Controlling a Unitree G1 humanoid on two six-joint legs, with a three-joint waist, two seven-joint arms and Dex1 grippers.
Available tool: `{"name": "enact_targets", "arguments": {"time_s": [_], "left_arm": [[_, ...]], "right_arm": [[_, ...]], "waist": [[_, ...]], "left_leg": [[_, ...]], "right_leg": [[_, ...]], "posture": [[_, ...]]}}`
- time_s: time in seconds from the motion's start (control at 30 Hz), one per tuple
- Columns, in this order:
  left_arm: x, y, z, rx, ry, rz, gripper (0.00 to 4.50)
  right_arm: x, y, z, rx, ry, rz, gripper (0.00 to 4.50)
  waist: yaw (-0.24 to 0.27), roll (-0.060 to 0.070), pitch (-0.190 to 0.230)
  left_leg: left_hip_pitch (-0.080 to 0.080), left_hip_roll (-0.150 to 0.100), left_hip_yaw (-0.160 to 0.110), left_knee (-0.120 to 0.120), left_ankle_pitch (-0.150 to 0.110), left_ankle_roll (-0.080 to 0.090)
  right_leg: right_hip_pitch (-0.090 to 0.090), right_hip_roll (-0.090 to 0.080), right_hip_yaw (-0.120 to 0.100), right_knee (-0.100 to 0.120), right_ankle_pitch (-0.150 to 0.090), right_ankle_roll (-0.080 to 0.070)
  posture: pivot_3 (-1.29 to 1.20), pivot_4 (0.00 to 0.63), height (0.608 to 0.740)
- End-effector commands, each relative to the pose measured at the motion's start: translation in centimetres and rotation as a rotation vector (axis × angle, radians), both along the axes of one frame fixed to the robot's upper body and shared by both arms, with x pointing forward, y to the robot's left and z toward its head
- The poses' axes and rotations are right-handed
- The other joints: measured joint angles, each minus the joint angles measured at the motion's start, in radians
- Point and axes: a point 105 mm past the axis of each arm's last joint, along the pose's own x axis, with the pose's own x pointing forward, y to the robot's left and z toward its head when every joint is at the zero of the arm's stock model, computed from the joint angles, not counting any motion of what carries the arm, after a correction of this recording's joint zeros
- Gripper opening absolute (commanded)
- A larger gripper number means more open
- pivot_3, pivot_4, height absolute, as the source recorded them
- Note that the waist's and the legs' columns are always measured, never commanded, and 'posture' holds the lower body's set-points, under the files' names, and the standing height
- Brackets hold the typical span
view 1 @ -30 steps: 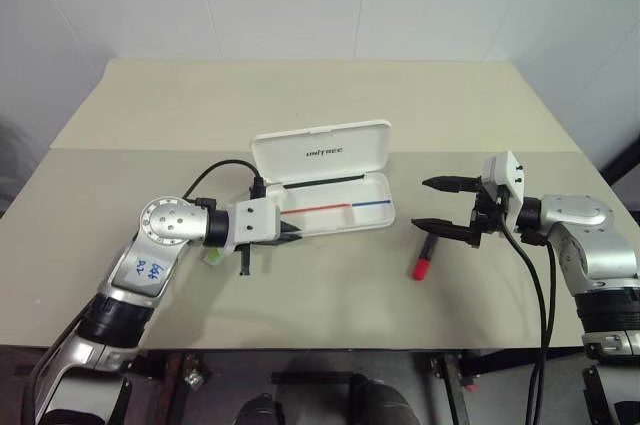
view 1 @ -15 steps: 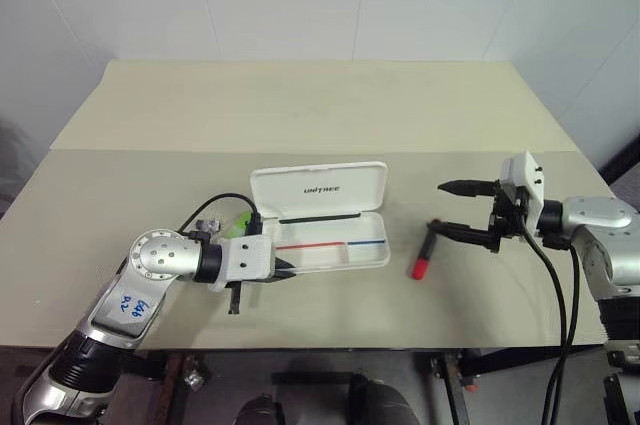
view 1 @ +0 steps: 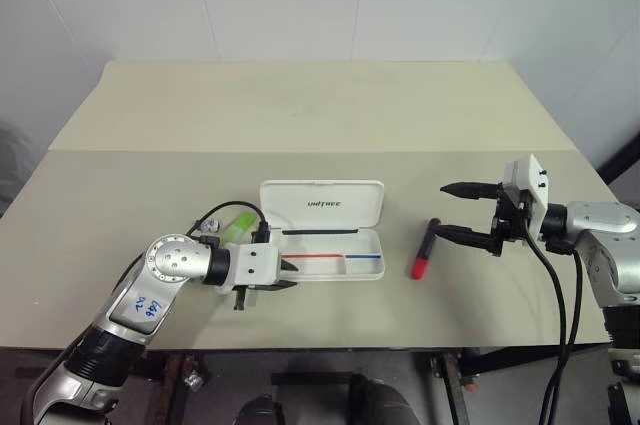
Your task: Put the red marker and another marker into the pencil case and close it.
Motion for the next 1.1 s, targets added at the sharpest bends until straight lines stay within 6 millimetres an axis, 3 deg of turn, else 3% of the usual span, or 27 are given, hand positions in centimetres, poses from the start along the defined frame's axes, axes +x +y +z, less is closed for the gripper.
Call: {"name": "enact_targets", "arguments": {"time_s": [0.03,0.23,0.5,0.73,0.9,1.1], "left_arm": [[-0.3,-0.4,0.5,-0.013,-0.012,-0.008,2.70],[-1.0,-0.9,1.2,-0.045,-0.015,-0.005,4.47],[-2.2,-1.9,3.9,-0.190,-0.026,0.007,4.47],[-1.9,-2.1,7.3,-0.450,0.024,0.070,4.47],[-1.8,-0.3,9.0,-0.598,0.069,0.101,4.47],[-2.4,3.3,8.5,-0.582,0.124,0.152,4.47]], "right_arm": [[-0.5,-0.4,1.5,0.006,-0.055,-0.013,4.50],[-0.7,0.0,0.8,-0.002,-0.042,-0.013,4.50],[-1.2,0.2,-0.6,0.009,-0.027,-0.112,4.50],[-1.8,0.5,-1.8,0.068,-0.017,-0.254,4.50],[-1.8,0.3,-3.3,0.097,0.009,-0.424,4.50],[-1.8,1.3,-5.3,0.130,0.039,-0.560,4.50]], "waist": [[0.000,0.000,0.000],[0.000,0.000,0.000],[0.002,0.000,0.000],[0.001,0.000,0.000],[-0.001,0.000,0.000],[-0.004,-0.001,-0.001]], "left_leg": [[0.000,0.000,0.000,0.000,0.000,0.000],[0.000,0.000,0.000,0.000,0.000,0.000],[0.001,0.000,0.000,0.000,0.000,0.000],[0.001,-0.001,-0.001,0.000,0.000,0.001],[0.002,-0.001,-0.002,0.000,0.000,0.001],[0.002,-0.001,-0.003,0.000,0.000,0.001]], "right_leg": [[0.000,0.000,0.000,0.000,0.000,0.000],[0.000,0.000,0.000,-0.001,0.000,0.000],[0.000,0.000,0.000,-0.001,0.000,0.000],[0.001,0.000,0.002,-0.001,0.000,0.000],[0.001,0.001,0.002,0.000,0.000,0.000],[0.001,0.001,0.002,0.001,-0.001,-0.001]], "posture": [[0.00,0.150,0.740],[0.00,0.150,0.740],[0.00,0.150,0.740],[0.00,0.150,0.740],[0.00,0.150,0.740],[0.00,0.150,0.740]]}}
